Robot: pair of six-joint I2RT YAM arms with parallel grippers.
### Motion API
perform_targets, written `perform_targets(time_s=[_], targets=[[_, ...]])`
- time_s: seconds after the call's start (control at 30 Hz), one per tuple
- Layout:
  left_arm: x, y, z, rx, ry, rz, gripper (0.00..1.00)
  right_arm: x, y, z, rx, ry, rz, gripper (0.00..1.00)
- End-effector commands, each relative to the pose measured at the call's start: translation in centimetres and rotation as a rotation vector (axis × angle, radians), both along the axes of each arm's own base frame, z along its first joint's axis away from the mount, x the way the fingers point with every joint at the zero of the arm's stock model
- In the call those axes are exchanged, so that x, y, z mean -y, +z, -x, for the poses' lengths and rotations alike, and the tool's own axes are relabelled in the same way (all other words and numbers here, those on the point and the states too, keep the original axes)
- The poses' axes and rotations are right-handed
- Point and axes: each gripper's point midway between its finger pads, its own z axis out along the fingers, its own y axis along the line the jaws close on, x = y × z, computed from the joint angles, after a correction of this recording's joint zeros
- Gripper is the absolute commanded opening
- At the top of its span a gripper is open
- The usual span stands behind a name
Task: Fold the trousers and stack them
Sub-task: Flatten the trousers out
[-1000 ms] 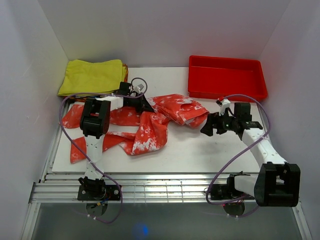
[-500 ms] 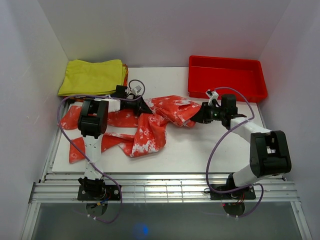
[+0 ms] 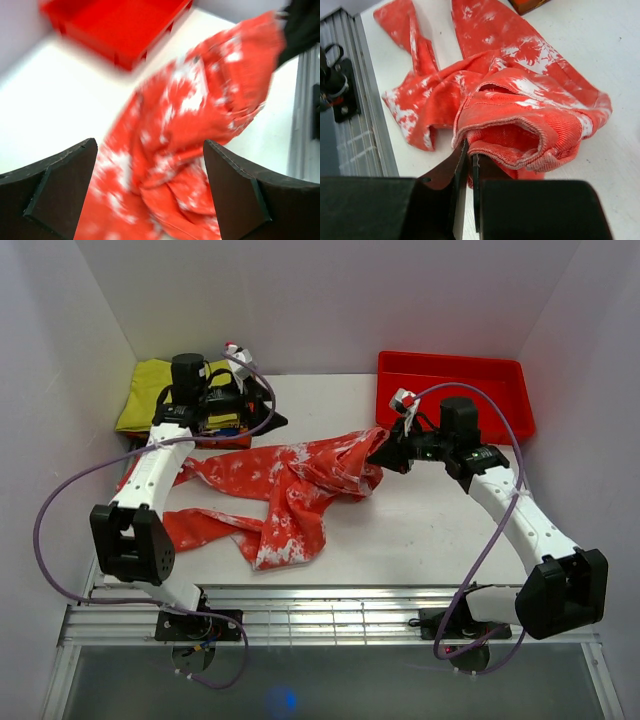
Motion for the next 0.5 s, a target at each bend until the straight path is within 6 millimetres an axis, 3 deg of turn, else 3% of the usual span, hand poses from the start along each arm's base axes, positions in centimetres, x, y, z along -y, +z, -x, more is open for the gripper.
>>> perform_targets(time_s=[0.0,0.13,0.2,0.3,0.47], targets=[[2.5,3.7,3.4,0.295,-0.238,-0.009,0.98,0.0,0.5,2.1,0.11,0.16,0.068,0.08],[6.1,4.1,5.9,0.421,-0.369,-0.022,0.98,-1.2,1.5,3.2,0.192,0.276,0.084,0.08],[9.4,3.6,8.2,0.482,-0.477,-0.02,0.98,-2.6,2.4,4.5,0.243,0.364,0.094,0.09],[10.5,3.1,8.8,0.458,-0.518,-0.003,0.98,-3.3,2.9,5.0,0.287,0.391,0.093,0.09],[13.1,2.6,11.8,0.427,-0.633,0.049,0.98,-4.3,2.7,6.6,0.377,0.461,0.124,0.09]])
